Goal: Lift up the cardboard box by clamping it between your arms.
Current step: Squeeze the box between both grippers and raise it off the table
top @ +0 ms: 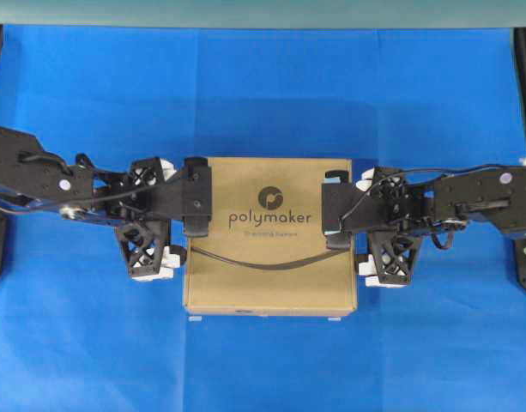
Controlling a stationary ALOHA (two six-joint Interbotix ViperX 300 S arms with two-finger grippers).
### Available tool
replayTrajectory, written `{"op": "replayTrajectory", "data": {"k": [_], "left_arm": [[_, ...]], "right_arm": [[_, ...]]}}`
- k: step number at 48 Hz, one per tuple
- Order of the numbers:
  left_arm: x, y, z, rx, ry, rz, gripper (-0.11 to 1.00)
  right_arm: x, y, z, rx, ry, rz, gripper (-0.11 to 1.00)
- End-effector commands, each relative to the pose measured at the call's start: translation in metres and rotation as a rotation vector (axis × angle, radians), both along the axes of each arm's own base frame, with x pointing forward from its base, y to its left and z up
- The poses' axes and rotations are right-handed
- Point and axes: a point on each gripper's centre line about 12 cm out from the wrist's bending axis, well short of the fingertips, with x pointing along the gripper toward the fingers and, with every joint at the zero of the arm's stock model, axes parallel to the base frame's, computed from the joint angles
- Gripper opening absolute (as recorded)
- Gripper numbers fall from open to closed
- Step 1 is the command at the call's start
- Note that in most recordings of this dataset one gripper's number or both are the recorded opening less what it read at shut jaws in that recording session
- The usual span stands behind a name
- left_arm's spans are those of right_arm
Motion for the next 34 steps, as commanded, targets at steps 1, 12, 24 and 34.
{"op": "replayTrajectory", "data": {"k": [1, 12, 24, 34], "left_arm": [[0.016, 0.004, 0.056, -0.001, -0.138, 0.019, 0.83], [0.005, 0.007, 0.117, 0.005, -0.19, 0.031, 0.83], [-0.001, 0.011, 0.179, 0.009, -0.223, 0.046, 0.83], [-0.003, 0.012, 0.218, 0.009, -0.215, 0.05, 0.83]], "right_arm": [[0.023, 0.001, 0.049, 0.009, -0.128, -0.013, 0.99], [0.022, 0.0, 0.111, 0.04, -0.099, -0.044, 0.99], [0.016, -0.001, 0.175, 0.044, -0.112, -0.045, 0.99], [0.016, 0.0, 0.213, 0.048, -0.127, -0.042, 0.99]]}}
